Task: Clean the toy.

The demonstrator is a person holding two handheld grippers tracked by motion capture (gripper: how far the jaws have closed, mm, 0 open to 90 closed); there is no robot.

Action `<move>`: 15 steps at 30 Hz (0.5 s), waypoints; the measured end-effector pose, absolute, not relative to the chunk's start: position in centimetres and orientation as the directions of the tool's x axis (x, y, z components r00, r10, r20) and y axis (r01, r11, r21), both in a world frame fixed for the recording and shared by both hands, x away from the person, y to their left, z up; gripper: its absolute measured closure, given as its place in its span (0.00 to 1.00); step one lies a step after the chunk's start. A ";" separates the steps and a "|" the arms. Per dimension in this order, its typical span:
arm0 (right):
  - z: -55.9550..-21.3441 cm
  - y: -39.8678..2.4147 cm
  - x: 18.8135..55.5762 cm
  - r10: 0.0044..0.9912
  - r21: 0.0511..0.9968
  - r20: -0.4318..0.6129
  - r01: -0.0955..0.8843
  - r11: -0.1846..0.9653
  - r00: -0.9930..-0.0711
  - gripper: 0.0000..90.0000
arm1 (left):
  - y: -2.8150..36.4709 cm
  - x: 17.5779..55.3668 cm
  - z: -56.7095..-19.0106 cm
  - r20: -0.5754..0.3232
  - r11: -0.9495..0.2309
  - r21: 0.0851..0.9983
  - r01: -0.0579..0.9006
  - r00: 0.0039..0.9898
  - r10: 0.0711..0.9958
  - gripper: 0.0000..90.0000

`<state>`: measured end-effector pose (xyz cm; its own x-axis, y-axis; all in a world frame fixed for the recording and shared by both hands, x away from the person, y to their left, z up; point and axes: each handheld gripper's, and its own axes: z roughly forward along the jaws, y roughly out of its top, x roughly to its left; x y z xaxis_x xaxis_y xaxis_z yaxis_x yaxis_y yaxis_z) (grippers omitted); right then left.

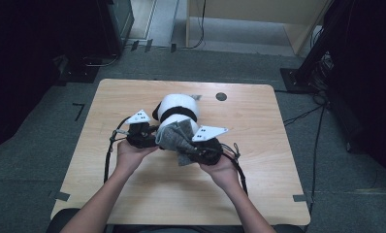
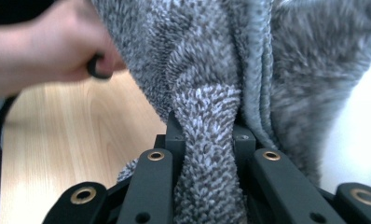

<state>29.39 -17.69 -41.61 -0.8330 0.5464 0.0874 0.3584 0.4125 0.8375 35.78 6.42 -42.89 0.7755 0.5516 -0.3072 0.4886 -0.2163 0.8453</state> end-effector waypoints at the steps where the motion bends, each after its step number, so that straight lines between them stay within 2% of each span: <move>1: -41.9 -17.4 29.3 0.545 0.838 0.074 0.348 0.420 -0.835 0.85 | 6.5 35.8 -42.8 -0.301 -0.218 0.848 0.484 0.777 0.553 0.58; 8: -43.4 -17.4 29.1 0.546 0.837 0.046 0.331 0.436 -0.837 0.86 | 7.3 36.3 -42.3 -0.341 -0.185 0.843 0.505 0.768 0.542 0.58; 15: -45.9 -18.1 30.3 0.581 0.802 0.076 0.396 0.447 -0.810 0.86 | 7.8 36.5 -42.0 -0.346 -0.183 0.842 0.507 0.768 0.539 0.58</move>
<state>30.34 -18.14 -45.89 -0.8104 0.5810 0.0761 0.3960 0.4473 0.8019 36.52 7.82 -42.03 0.7683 0.5387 -0.3457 0.5073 -0.1832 0.8421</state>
